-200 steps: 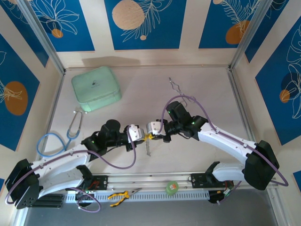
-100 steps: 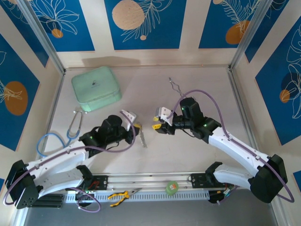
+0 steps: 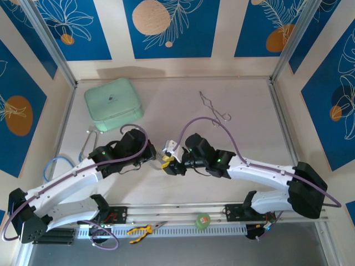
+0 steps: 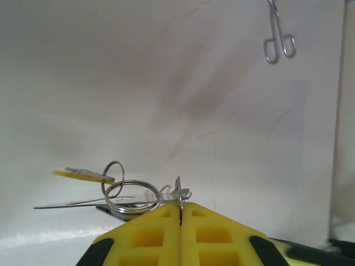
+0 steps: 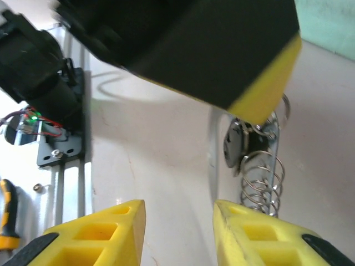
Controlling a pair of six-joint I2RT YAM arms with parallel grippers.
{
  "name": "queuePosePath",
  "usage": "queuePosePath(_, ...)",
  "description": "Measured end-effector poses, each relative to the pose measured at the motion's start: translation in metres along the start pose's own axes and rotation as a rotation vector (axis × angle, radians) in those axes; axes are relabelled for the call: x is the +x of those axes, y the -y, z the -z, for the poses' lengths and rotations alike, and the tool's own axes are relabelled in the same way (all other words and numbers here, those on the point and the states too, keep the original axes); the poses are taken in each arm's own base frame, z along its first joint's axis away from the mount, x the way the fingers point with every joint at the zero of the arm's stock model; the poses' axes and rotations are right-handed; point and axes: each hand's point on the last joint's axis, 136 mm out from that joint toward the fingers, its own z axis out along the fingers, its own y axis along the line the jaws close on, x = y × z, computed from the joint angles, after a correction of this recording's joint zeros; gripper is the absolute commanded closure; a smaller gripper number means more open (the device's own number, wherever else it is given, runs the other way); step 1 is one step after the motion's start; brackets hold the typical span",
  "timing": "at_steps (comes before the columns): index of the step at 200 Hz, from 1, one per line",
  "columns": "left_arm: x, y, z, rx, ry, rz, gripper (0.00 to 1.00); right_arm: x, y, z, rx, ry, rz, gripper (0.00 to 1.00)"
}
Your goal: Put the keys on the keyring
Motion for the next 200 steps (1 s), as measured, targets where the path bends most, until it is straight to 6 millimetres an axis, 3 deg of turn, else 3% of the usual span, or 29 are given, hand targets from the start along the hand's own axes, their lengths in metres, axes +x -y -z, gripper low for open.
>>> queuePosePath(28,0.007,-0.007,-0.001,-0.03,-0.032,0.123,1.0,0.013,0.0,-0.018,0.024,-0.001,-0.005,0.6)
queuePosePath(94,0.021,-0.014,-0.008,-0.079,-0.105,0.229,1.0,0.009,0.01,-0.044,0.079,0.066,-0.007,0.56)
queuePosePath(164,0.023,-0.013,-0.005,-0.085,-0.119,0.244,1.0,0.034,0.012,-0.057,0.109,0.082,-0.013,0.53)
queuePosePath(200,0.024,-0.014,-0.004,-0.092,-0.122,0.256,1.0,0.03,0.012,-0.059,0.114,0.11,-0.007,0.53)
